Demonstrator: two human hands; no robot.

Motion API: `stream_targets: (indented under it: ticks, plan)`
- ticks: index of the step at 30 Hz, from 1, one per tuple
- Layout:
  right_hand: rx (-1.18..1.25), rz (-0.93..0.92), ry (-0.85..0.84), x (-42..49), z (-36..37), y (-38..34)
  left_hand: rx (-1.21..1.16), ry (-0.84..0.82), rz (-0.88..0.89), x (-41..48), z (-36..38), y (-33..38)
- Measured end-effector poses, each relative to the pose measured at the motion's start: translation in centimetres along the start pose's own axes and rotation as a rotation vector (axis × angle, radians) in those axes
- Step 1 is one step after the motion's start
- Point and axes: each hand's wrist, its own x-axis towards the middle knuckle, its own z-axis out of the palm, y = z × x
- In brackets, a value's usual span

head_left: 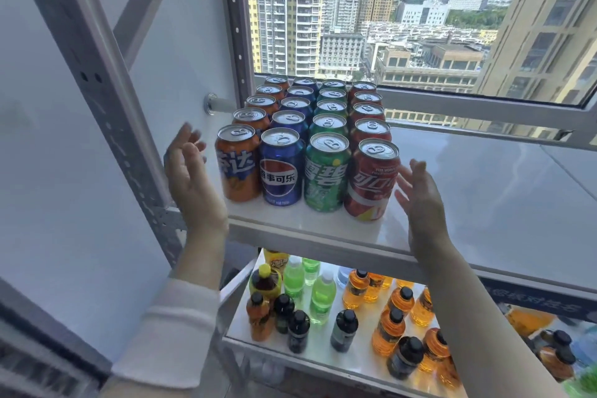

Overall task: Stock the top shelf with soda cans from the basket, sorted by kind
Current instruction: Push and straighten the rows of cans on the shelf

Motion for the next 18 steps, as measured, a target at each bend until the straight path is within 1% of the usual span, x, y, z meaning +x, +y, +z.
stream_targets:
  ticks: [5, 8, 10, 14, 16, 18]
  plan:
    - [0.103, 0.084, 0.018, 2.4, 1.5, -0.6, -0.129, -0.333, -0.364, 5.7, 0.1, -3.0]
    - [0.146, 0.142, -0.036, 4.1, 2.0, -0.6, -0.201, -0.470, -0.507, 8.1, 1.4, -4.8]
    - [0.179, 0.188, -0.104, 4.7, 2.1, -0.7, -0.240, -0.545, -0.588, 9.5, 2.4, -5.9]
    - [0.258, 0.269, -0.125, 4.8, 2.6, -1.0, -0.329, -0.644, -0.699, 11.1, 3.7, -7.9]
    - [0.299, 0.305, -0.109, 4.7, 2.9, -0.9, -0.396, -0.743, -0.729, 11.0, 3.9, -8.4]
    - [0.352, 0.319, -0.104, 4.6, 3.1, -1.0, -0.433, -0.871, -0.706, 10.6, 4.0, -8.8]
